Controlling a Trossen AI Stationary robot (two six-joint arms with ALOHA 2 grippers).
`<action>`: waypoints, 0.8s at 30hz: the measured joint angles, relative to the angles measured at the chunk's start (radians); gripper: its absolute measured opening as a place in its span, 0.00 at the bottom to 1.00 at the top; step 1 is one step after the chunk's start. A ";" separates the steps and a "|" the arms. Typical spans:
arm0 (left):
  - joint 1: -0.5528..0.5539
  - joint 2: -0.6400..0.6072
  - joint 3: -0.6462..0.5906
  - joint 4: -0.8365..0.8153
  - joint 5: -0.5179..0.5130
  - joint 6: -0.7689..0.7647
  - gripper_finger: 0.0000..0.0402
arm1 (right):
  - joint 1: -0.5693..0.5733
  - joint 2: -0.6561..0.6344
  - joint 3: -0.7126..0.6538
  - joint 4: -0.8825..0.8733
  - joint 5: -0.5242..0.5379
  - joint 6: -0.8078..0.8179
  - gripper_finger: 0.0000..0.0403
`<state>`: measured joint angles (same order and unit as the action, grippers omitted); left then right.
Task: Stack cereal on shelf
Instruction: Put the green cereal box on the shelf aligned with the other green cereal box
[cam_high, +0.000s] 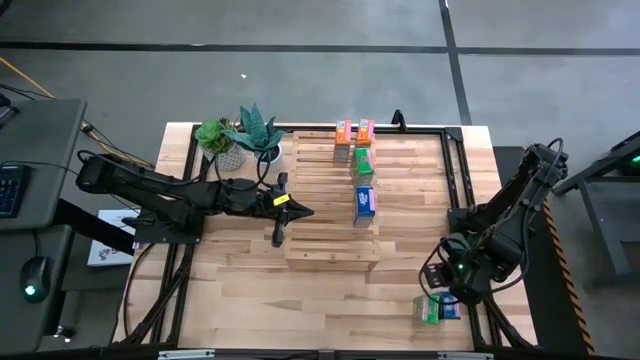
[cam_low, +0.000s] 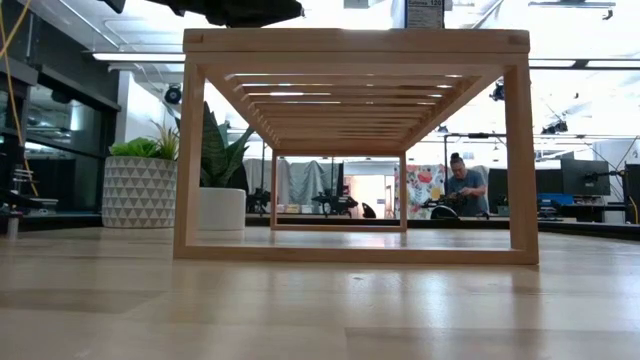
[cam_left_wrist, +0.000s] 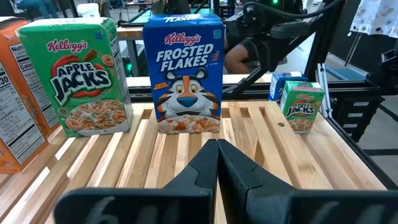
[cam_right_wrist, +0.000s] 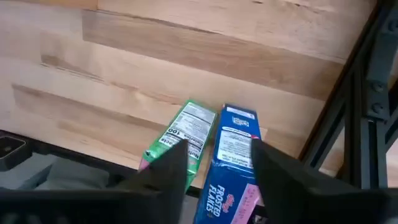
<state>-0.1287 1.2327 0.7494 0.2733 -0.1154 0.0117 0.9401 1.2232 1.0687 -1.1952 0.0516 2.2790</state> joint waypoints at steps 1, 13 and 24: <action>0.000 0.000 0.000 0.000 0.000 0.001 0.00 | 0.000 0.000 0.000 0.004 0.000 0.002 0.46; 0.000 0.000 0.000 0.000 0.000 0.016 0.00 | -0.003 0.026 0.013 0.340 -0.054 0.069 0.72; 0.000 0.000 0.000 0.001 0.000 0.016 0.00 | -0.051 0.317 0.276 0.088 -0.235 0.019 0.72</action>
<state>-0.1287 1.2327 0.7493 0.2740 -0.1158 0.0273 0.8892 1.5403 1.3449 -1.1073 -0.1836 2.2981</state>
